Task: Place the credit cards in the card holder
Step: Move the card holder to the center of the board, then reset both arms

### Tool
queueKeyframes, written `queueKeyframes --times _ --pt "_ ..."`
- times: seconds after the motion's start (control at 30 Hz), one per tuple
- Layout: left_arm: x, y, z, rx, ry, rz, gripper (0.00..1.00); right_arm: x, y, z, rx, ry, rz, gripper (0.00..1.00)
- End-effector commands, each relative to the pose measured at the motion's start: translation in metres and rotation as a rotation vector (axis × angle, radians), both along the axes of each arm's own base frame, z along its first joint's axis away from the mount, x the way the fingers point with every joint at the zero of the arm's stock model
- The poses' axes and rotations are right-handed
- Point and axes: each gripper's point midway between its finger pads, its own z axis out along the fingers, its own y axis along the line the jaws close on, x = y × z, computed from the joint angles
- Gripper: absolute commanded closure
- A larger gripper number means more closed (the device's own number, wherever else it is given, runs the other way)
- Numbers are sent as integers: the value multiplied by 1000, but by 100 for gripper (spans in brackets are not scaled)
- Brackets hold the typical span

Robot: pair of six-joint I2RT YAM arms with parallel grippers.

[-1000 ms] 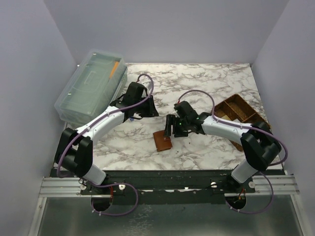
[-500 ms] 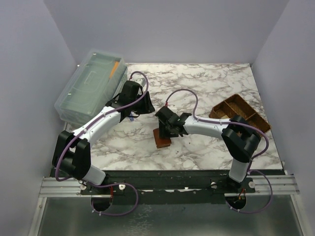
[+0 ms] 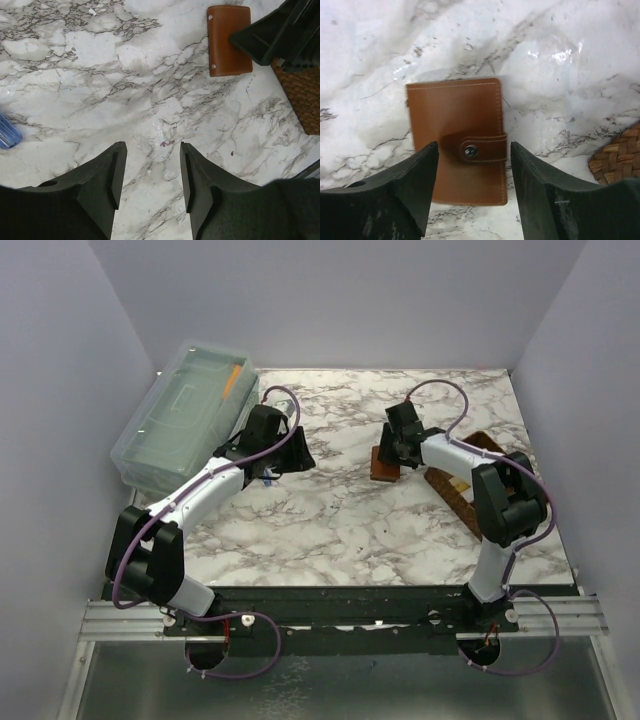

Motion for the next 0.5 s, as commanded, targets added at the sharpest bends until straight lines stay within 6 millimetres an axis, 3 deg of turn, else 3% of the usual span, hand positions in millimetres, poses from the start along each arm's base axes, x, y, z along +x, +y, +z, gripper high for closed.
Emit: queueKeyframes --times 0.0,0.1,0.2,0.37,0.47 --pt "-5 -3 14 -31 -52 -50 44 12 -1 34 -102 -48 104 33" --pt "-6 -8 27 -63 -79 -73 38 11 -5 77 -108 -119 116 25" --pt "-4 -17 58 -120 -127 -100 31 1 -8 128 -84 -190 139 18" --pt "-1 -22 139 -209 -285 -114 20 -27 -14 218 -16 -376 189 1" --pt "-3 -19 192 -258 -395 -101 14 -51 -25 277 16 -508 187 0"
